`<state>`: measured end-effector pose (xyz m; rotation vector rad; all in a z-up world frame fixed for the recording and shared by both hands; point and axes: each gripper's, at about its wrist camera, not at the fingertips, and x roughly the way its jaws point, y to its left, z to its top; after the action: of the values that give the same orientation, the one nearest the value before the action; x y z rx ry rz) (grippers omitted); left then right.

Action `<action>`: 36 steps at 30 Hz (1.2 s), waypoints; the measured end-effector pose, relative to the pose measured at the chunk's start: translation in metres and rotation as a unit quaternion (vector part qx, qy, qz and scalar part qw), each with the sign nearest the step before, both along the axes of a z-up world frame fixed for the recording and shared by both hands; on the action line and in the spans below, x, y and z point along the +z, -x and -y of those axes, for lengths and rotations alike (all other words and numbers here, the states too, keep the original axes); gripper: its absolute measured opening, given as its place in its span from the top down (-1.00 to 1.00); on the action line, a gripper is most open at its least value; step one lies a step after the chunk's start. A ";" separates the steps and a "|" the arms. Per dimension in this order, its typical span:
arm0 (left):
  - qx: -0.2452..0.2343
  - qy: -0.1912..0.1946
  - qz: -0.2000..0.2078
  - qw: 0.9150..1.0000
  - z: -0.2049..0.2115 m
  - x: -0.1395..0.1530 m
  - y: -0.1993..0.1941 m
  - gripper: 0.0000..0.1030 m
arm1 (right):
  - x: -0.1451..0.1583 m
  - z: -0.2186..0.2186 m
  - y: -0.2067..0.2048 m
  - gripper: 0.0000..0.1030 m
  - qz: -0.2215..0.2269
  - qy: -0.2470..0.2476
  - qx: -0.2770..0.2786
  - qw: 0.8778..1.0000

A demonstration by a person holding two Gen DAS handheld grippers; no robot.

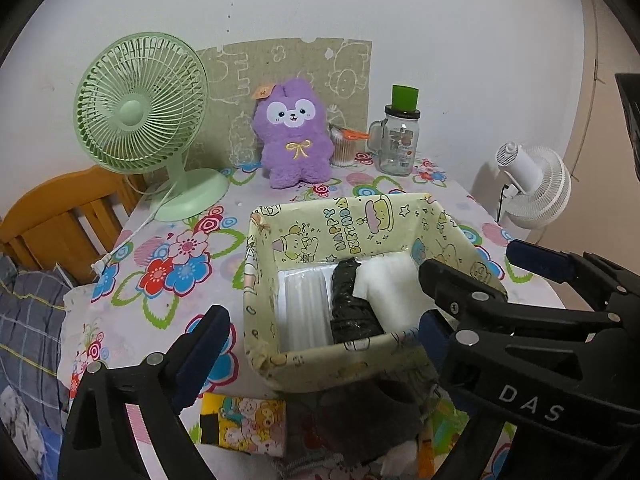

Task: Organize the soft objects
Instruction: 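Lower both items into the basket and open both tools to release, then move both tools back toward the grey pouch and green tissue packet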

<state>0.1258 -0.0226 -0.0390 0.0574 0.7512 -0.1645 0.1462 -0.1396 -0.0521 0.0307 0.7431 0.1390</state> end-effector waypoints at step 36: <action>0.023 0.013 -0.013 1.000 -0.022 -0.023 0.055 -0.92 | -0.015 -0.002 0.063 -0.75 -0.003 0.001 -0.010 1.000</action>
<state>0.0709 -0.0005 -0.0616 0.0133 0.7750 -0.1316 0.0833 -0.1374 -0.0667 0.0377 0.7488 0.1190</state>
